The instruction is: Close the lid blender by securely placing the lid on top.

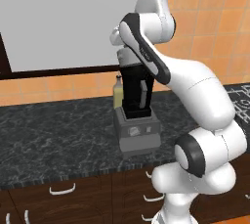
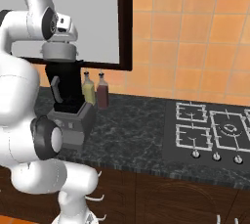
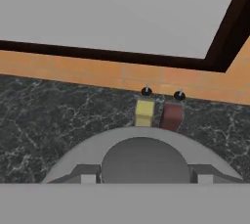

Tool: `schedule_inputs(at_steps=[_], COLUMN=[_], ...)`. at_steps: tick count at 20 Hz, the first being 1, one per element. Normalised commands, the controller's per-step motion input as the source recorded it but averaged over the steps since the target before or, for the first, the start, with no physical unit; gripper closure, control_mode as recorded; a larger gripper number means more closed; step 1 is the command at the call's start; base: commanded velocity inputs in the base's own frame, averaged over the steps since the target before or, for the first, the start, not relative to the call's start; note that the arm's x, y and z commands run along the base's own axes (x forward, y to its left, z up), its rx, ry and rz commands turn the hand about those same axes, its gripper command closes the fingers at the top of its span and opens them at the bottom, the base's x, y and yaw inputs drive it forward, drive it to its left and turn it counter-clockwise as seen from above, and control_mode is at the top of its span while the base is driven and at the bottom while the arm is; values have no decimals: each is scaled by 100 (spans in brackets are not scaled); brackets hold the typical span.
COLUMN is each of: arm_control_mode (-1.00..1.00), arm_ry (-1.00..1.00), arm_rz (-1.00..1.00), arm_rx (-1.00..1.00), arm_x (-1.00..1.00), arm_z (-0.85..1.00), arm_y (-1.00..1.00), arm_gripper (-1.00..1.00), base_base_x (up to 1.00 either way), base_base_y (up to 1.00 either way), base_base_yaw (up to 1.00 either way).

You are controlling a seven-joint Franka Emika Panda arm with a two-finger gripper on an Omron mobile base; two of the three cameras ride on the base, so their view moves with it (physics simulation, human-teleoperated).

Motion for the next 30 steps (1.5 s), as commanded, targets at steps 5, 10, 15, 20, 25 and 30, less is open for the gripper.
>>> schedule_inputs(at_steps=[5, 10, 15, 20, 25, 30], arm_control_mode=[-100, -100, -100, -100, -100, -100], arm_ry=[-9, -23, -23, -11, -4, 0], arm_rz=[2, 2, 1, 3, 1, 0], arm_rx=[0, 2, 4, 6, 1, 0], arm_x=[-3, -14, 0, -1, -32, -25], arm_z=[0, 18, 14, 0, 30, 20], arm_y=[-2, -12, -4, 0, -6, -6], arm_gripper=[100, 100, 100, 100, 100, 100], base_base_x=[0, 0, 0, 0, 0, 0], base_base_y=[0, 0, 0, 0, 0, 0], base_base_yaw=[0, 0, 0, 0, 0, 0])
